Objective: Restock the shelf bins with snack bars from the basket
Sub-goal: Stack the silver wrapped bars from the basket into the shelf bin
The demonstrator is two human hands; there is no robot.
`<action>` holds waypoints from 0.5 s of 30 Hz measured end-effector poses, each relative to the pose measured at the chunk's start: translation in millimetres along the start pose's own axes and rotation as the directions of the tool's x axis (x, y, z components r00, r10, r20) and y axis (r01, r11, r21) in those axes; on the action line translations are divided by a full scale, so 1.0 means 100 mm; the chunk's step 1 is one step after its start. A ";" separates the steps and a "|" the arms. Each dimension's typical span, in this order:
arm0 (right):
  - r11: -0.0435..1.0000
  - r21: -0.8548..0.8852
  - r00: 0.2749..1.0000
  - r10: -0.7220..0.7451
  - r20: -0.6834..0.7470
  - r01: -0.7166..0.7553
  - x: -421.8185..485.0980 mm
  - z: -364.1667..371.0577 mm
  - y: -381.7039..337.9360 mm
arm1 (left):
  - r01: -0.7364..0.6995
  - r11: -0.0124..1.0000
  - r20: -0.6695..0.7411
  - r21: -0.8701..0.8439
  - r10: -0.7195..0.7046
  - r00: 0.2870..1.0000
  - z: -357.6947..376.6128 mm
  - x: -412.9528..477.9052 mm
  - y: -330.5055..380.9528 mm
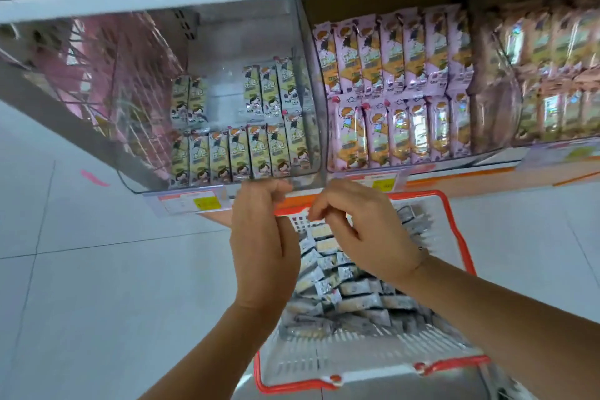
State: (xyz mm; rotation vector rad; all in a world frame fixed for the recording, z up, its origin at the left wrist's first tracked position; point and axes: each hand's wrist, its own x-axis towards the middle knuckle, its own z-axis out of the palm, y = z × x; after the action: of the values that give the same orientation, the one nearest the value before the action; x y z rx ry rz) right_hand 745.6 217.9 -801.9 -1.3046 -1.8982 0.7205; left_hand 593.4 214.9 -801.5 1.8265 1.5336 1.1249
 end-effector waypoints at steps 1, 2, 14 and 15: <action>0.997 -0.030 0.996 0.069 0.050 -0.067 -0.15 0.00 0.14 | 0.027 0.999 0.067 0.045 -0.030 0.997 0.10 -0.15 -0.06; 0.988 -0.070 0.984 0.142 0.103 -0.135 -0.30 0.00 0.29 | 0.056 0.994 0.141 0.097 -0.069 0.988 0.21 -0.28 -0.13; 0.736 -0.619 0.381 0.674 0.633 -0.274 -1.68 0.54 1.57 | 0.449 0.620 0.502 0.644 -0.784 0.363 1.38 -1.35 -1.35; 0.739 -0.625 0.370 0.670 0.644 -0.251 -1.74 0.58 1.65 | 0.440 0.622 0.510 0.647 -0.783 0.357 1.44 -1.39 -1.42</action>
State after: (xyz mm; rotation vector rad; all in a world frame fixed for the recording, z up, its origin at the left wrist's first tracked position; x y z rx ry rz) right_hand 829.2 106.2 -1005.1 -2.1200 -2.5585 1.5532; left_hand 632.2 134.6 -1030.0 1.3392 1.6936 -0.3993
